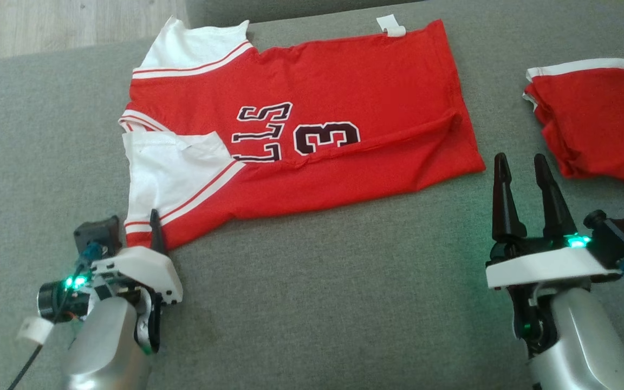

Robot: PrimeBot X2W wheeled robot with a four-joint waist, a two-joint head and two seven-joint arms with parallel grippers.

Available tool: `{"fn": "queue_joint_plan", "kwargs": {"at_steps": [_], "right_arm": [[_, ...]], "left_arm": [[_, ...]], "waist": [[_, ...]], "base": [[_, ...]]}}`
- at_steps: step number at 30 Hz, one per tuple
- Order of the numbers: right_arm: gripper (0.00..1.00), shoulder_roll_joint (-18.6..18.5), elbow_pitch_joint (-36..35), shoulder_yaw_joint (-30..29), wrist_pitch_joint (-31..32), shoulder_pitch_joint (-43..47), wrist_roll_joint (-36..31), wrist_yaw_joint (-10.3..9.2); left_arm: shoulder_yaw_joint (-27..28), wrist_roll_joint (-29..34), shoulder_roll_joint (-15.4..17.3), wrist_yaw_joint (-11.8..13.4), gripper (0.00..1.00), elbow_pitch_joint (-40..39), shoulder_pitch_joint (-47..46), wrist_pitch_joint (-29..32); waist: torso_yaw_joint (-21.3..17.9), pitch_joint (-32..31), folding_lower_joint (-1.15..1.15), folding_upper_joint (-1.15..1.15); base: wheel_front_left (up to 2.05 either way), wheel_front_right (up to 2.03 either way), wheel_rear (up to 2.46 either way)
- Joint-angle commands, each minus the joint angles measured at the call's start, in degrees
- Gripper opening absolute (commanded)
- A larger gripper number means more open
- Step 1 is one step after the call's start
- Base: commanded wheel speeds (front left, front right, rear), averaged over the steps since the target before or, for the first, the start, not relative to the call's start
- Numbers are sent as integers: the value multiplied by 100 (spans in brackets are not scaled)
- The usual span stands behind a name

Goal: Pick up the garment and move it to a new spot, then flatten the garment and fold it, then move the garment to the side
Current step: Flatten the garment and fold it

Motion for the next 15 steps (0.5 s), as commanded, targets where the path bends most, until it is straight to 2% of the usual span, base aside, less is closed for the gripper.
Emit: {"fn": "queue_joint_plan", "kwargs": {"at_steps": [1,2,3,4,10,15], "right_arm": [[100,23,-178,143,-36,-195,32,-4],[100,23,-166,145,-36,-203,35,-4],[100,23,-153,149,-36,-214,37,-4],[100,23,-141,148,-36,-223,38,-4],[100,23,83,51,-36,-315,-113,-4],[100,23,757,-225,329,-732,-515,-4]], "left_arm": [[72,23,160,43,100,104,15,198],[58,14,163,27,100,127,8,251],[48,2,164,7,43,133,5,272],[37,-8,167,-19,0,123,4,272],[32,-24,195,-141,0,-291,-126,-296],[-117,91,191,-370,0,-1051,-337,-1056]], "waist": [[5,-10,0,0],[8,-17,0,0],[9,-27,0,0],[12,-40,0,0],[67,-94,0,0],[146,-60,0,0]], "base": [[0,0,0],[0,0,0],[0,0,0],[0,0,0],[0,0,0],[0,0,0]]}}
